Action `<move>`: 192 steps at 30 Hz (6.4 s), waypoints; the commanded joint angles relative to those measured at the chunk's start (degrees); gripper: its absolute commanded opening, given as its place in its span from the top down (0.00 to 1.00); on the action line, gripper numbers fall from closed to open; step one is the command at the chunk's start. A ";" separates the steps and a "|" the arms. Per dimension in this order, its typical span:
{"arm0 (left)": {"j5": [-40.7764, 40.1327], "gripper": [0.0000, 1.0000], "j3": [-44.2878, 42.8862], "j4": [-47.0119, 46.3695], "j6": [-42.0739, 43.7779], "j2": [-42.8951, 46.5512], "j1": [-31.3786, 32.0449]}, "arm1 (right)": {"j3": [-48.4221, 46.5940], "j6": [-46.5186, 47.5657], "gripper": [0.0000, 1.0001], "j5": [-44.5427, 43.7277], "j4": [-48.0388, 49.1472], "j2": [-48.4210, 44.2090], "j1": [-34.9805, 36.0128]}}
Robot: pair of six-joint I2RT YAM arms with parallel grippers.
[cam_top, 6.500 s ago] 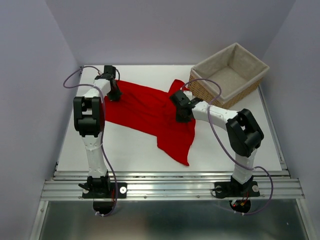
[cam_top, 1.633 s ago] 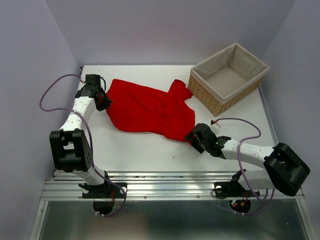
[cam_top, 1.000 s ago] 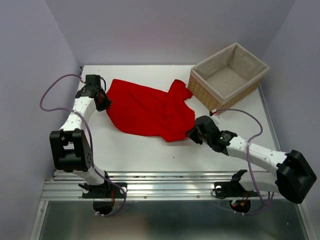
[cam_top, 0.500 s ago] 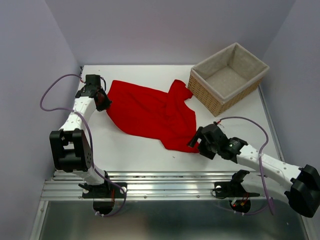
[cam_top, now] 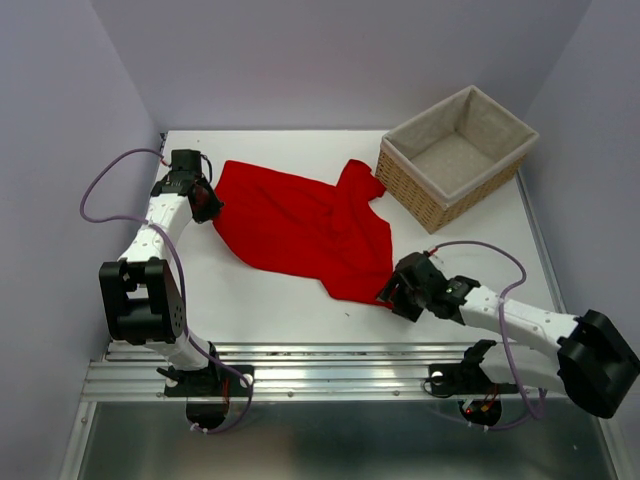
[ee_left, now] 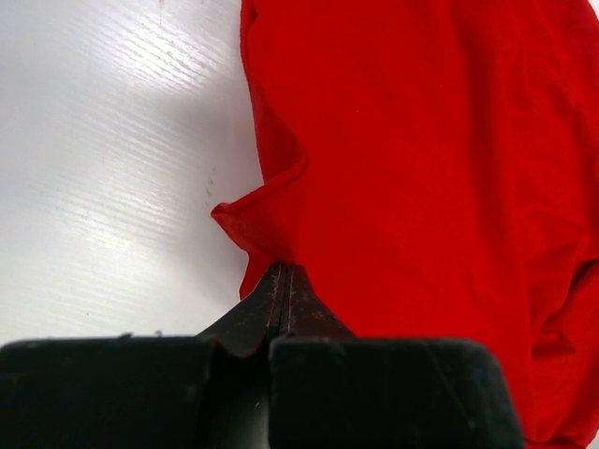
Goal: Roll the t-shirts
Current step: Flatten out the T-shirt at the center of the board.
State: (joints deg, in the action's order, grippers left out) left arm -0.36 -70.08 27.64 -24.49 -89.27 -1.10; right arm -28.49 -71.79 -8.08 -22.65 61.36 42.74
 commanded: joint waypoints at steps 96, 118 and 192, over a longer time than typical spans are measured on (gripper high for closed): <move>4.84 1.00 -5.12 0.91 -0.03 5.17 0.75 | -13.31 1.18 0.99 -10.19 11.41 0.97 1.22; 22.42 1.00 -49.27 -8.63 -13.30 11.92 -11.03 | -78.36 44.18 0.99 -7.33 -13.64 3.06 -0.73; 9.24 1.00 -22.63 -24.83 1.11 -20.13 -4.52 | -67.83 48.94 0.99 -20.32 -12.85 33.55 -15.76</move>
State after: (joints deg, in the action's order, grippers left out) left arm 10.70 -86.37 4.54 -25.47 -107.50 -5.45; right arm -91.77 -23.51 -29.08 -39.38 95.02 27.92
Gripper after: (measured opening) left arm 0.018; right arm 0.040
